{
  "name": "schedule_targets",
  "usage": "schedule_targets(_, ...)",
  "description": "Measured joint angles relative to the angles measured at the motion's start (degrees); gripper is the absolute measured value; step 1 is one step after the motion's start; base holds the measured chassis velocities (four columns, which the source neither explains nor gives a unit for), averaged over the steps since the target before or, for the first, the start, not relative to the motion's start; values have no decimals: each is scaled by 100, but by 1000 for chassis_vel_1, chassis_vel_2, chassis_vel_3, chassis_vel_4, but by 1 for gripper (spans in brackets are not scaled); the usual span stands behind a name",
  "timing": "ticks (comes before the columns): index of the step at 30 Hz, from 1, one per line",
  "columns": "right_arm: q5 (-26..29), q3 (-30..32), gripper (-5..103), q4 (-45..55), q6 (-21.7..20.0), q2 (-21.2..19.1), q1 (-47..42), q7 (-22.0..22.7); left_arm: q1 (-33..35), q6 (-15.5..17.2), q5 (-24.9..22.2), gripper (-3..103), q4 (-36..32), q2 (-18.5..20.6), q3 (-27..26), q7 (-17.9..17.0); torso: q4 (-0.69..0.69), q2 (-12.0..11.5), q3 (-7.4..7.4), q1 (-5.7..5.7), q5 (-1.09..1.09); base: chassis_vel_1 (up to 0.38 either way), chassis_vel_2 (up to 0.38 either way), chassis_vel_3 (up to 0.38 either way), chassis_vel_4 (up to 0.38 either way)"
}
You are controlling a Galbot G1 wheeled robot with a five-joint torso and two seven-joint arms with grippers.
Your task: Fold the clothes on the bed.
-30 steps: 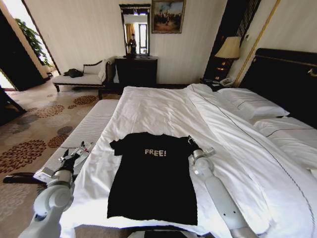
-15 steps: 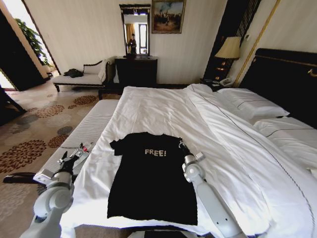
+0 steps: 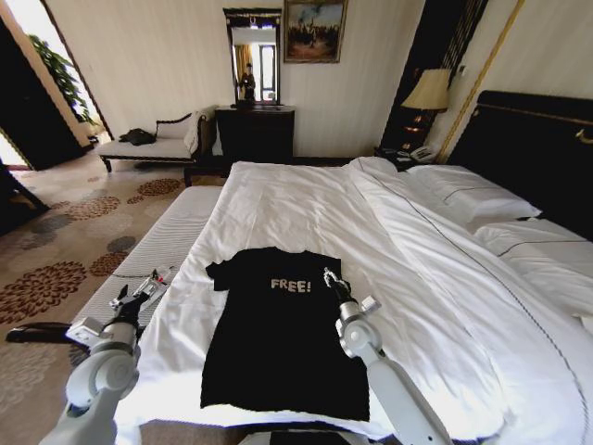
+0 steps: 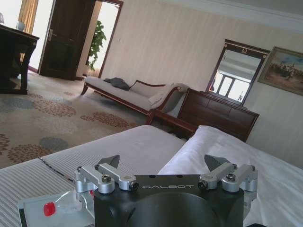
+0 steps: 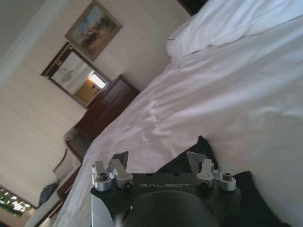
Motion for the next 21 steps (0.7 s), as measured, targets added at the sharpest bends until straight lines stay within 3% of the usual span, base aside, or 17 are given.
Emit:
schedule_targets(1,114,63,71,-36,-29,-10,21,137,6,-2,-1,100,6,0,-4,-1,0,0,0,0,0,0,0,0,0)
schedule_targets(4,358,179,88,-128,-172,-28,29,518,-2,-4,-1,100,8,-8,12,-5,-2,0,0,0,1,0,0,0,0)
schedule_targets(9,669,239,99,-86,-347,10,4,900,-33,-4,20,100,15,-26,65,-19,-2,0,0,0,1,0,0,0,0)
schedule_targets(21,657,77,100,124,-224,110,-41,654,-3,-19,38,100,48,-56,31,-24,0,0,0,0,0,0,0,0,0)
